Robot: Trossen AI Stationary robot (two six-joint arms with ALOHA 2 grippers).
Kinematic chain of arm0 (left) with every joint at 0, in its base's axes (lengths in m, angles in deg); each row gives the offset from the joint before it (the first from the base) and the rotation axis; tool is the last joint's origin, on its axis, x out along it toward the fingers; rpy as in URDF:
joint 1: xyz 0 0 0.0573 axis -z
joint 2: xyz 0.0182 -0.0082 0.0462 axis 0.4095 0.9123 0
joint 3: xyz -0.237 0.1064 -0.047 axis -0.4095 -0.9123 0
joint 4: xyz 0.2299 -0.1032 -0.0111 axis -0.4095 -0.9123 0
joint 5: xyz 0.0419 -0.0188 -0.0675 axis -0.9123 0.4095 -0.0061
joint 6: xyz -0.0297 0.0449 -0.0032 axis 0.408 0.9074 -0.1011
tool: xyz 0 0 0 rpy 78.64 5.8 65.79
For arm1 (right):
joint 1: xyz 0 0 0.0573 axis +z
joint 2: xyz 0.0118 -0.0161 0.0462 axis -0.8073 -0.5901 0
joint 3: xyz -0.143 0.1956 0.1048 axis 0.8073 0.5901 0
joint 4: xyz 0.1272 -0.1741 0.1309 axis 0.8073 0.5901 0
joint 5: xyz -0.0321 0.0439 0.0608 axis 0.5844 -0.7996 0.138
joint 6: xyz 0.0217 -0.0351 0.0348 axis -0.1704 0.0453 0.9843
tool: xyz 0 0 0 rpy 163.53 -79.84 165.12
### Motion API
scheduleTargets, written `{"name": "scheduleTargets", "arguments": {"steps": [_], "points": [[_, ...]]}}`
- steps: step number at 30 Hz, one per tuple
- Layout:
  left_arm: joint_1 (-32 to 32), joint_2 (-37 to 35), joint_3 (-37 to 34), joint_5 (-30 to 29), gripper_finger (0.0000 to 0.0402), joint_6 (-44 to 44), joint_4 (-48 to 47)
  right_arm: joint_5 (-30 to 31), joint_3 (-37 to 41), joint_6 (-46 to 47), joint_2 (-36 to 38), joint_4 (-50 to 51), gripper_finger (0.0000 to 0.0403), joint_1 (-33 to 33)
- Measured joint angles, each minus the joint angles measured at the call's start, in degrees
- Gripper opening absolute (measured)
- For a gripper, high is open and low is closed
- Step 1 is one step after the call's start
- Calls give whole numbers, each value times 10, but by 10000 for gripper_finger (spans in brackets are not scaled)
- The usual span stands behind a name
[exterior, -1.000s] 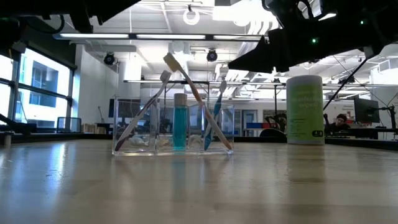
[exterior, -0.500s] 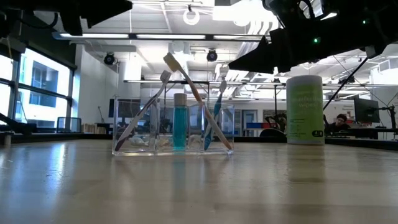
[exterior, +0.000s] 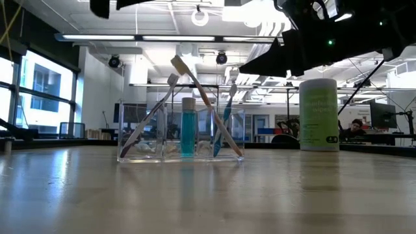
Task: Pick & Place toothbrushing station
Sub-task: Put the blue mouthwash into the transparent organizer
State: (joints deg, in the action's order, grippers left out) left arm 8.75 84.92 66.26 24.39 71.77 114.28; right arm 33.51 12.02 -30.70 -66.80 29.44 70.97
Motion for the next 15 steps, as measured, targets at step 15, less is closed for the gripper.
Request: {"name": "scheduleTargets", "arguments": {"steps": [15], "points": [[-115,-10,232,35,252,-126,-568,0,0,0,0,9,193,1]]}}
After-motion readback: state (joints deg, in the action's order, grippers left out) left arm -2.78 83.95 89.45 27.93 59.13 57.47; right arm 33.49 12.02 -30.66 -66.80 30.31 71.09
